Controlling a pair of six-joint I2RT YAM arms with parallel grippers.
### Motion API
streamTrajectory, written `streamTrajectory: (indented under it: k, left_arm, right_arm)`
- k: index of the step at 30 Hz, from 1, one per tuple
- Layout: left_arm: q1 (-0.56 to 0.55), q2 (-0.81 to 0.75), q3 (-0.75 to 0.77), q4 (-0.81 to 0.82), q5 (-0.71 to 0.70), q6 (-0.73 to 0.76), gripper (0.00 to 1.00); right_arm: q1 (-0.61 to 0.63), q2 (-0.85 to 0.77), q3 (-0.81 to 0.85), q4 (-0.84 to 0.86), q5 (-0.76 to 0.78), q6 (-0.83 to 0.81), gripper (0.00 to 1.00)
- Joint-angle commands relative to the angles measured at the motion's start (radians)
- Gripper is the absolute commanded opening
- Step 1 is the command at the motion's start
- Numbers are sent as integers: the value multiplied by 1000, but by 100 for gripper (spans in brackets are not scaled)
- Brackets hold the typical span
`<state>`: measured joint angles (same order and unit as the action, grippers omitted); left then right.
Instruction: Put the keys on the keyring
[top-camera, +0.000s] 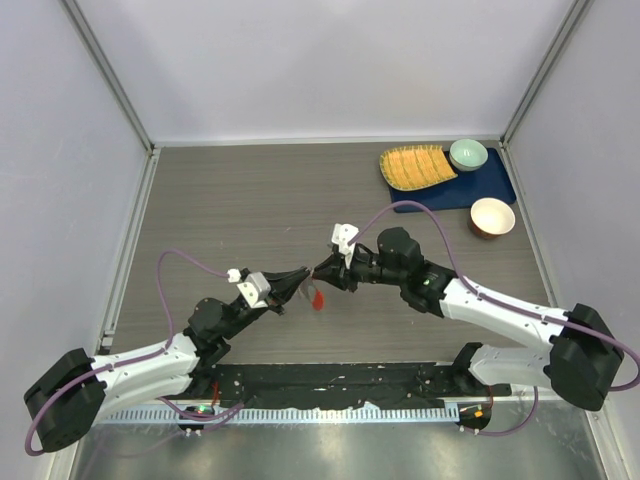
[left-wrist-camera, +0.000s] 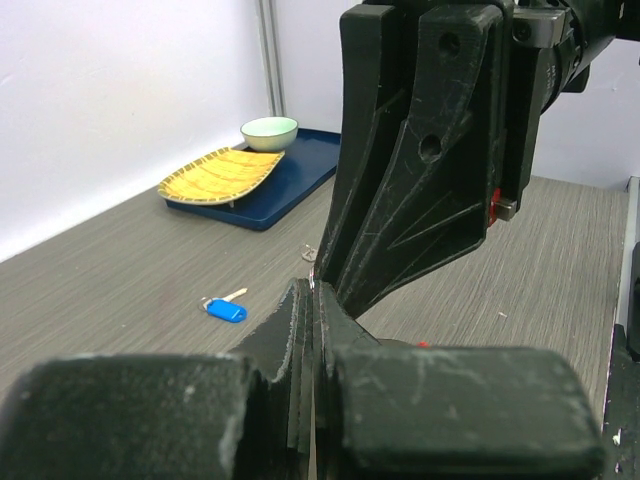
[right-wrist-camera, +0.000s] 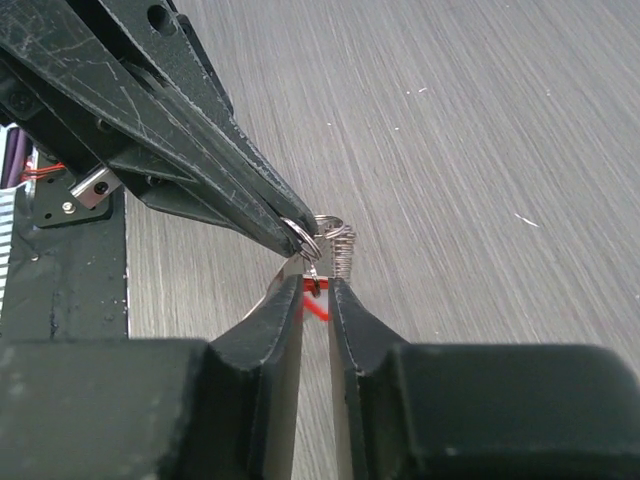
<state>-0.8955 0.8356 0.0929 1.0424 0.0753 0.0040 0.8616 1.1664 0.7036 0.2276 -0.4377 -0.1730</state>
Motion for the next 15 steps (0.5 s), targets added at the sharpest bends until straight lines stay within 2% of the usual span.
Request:
streamTrajectory:
  k: [1,2,5,15]
  left_arm:
    - [1,-4,36,79,6,2,0]
    - [1,-4,36,80,6,-24,0]
    - [1,0,36,90,6,-25,0]
    - [1,45,42,126,24,-41,0]
  right_arm:
    - [-3,9,13,70,-47,15,18]
    - [-3,12,13,72,-59,18,10]
    - [-3,19,19,67,-79,24,1]
    - [-3,61,37,113,-196,62,1]
